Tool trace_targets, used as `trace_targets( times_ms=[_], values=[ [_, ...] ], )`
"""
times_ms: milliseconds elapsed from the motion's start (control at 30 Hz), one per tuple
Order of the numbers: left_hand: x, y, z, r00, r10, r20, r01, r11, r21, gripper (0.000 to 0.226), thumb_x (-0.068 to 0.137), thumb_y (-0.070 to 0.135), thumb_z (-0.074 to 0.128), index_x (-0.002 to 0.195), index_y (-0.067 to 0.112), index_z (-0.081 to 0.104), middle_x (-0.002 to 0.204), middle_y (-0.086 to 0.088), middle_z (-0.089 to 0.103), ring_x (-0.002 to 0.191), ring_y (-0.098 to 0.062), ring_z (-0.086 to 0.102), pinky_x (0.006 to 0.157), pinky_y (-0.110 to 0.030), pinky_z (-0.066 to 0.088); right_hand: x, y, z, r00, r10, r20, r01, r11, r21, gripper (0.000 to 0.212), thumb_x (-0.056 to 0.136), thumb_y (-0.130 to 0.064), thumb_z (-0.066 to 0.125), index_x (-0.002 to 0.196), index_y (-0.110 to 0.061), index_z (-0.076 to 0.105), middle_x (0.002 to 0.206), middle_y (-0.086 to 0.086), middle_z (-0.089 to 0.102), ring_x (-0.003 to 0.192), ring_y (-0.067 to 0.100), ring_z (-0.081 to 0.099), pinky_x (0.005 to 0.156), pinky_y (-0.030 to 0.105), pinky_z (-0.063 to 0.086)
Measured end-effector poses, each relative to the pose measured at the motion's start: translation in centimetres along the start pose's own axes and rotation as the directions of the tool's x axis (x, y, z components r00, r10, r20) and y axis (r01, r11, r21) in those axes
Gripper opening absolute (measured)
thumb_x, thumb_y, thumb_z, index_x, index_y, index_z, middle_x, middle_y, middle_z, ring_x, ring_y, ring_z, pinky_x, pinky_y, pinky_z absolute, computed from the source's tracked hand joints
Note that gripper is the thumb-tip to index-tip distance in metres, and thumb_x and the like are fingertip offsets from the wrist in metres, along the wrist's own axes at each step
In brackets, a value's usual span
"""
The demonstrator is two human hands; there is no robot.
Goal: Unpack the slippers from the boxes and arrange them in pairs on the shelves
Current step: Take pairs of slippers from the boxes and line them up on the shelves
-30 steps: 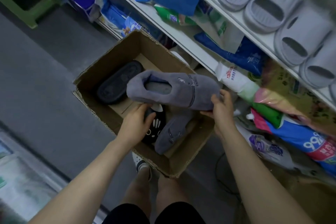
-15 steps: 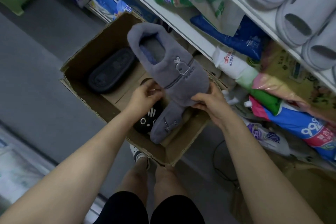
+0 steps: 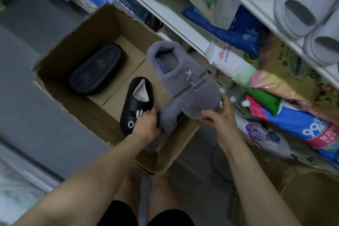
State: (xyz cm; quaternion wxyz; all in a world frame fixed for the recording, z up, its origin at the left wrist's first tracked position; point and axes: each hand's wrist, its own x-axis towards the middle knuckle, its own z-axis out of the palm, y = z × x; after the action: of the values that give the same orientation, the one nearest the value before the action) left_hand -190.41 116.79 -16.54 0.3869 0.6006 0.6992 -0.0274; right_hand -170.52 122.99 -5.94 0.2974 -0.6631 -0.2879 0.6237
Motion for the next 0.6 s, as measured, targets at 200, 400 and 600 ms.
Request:
trace_targets(
  times_ms=[200,400,600],
  values=[
    [-4.7,-2.3,-8.7,0.928,-0.374,-0.012,0.307,0.78,-0.546,0.032,0.09,0.046,0.055,0.112,0.024,0.049,0.101,-0.006,0.062,0.089,-0.024,0.058,0.077,-0.037,0.05,-0.6,-0.6,1.6,0.998,-0.015,0.064,0.017,0.999,-0.027,0.07,0.086,0.008,0.061,0.14,-0.029,0.037,0.129,0.001,0.056,0.104,0.014,0.065,0.07,0.026,0.057],
    [-7.2,-7.8,-10.9,0.837,-0.546,-0.019,0.205,0.346,-0.916,0.041,0.092,0.02,0.058,0.132,0.017,0.049,0.12,-0.004,0.061,0.111,-0.021,0.058,0.089,-0.035,0.047,0.7,3.2,6.3,0.974,0.14,0.18,-0.103,0.974,-0.203,0.091,0.078,0.001,0.073,0.146,-0.04,0.028,0.132,-0.005,0.049,0.119,0.022,0.056,0.089,0.046,0.057],
    [-6.4,-9.5,-9.7,0.842,-0.538,-0.036,0.205,0.381,-0.902,0.041,0.094,0.024,0.057,0.133,0.025,0.047,0.121,0.003,0.06,0.111,-0.015,0.058,0.096,-0.035,0.048,3.4,6.6,9.7,0.948,0.301,0.103,-0.228,0.869,-0.439,0.056,0.078,-0.016,0.075,0.122,-0.017,0.041,0.124,0.011,0.059,0.101,0.022,0.063,0.084,0.043,0.058]
  ],
)
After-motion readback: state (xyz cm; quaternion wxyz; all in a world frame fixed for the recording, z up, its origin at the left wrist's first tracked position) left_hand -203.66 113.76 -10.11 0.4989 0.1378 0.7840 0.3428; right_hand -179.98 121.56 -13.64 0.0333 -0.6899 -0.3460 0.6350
